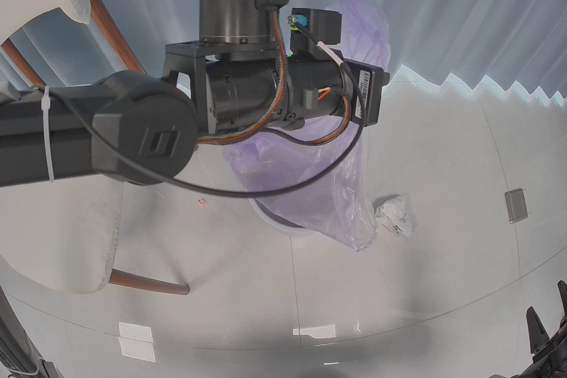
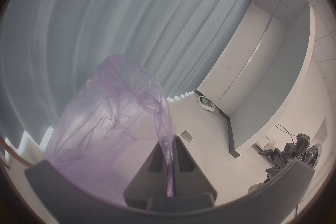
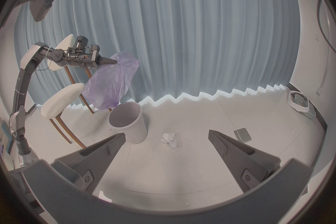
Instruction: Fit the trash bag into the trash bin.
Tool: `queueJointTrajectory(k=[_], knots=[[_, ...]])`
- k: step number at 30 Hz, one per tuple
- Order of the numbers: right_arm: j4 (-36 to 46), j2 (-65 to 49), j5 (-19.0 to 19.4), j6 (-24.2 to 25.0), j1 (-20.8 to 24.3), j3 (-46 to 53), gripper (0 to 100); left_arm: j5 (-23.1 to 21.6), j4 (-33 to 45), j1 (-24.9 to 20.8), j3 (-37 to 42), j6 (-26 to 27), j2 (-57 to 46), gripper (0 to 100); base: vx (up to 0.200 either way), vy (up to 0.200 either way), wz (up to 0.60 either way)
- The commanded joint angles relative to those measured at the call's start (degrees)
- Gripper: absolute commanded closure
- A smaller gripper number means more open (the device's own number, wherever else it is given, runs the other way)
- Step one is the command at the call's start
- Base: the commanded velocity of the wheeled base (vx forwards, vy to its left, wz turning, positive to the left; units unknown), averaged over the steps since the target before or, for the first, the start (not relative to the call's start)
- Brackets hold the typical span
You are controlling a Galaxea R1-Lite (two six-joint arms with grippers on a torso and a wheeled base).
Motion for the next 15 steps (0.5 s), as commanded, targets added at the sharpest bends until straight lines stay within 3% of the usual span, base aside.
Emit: queueJointTrajectory(k=[1, 10, 15], knots=[[-0.02, -0.96, -0.06, 0.0, 0.01, 1.01, 0, 0.75, 0.71, -1.92, -2.0, 0.01, -0.4, 100, 0.0, 0.0, 0.0], [-0.02, -0.96, 0.03, 0.0, 0.01, 1.01, 0, 3.21, 4.75, -7.9, -5.6, 0.01, -0.49, 100, 0.0, 0.0, 0.0], [-0.02, -0.96, 0.03, 0.0, 0.01, 1.01, 0, 4.97, 4.75, -7.72, -4.2, 0.19, -0.58, 100, 0.0, 0.0, 0.0]])
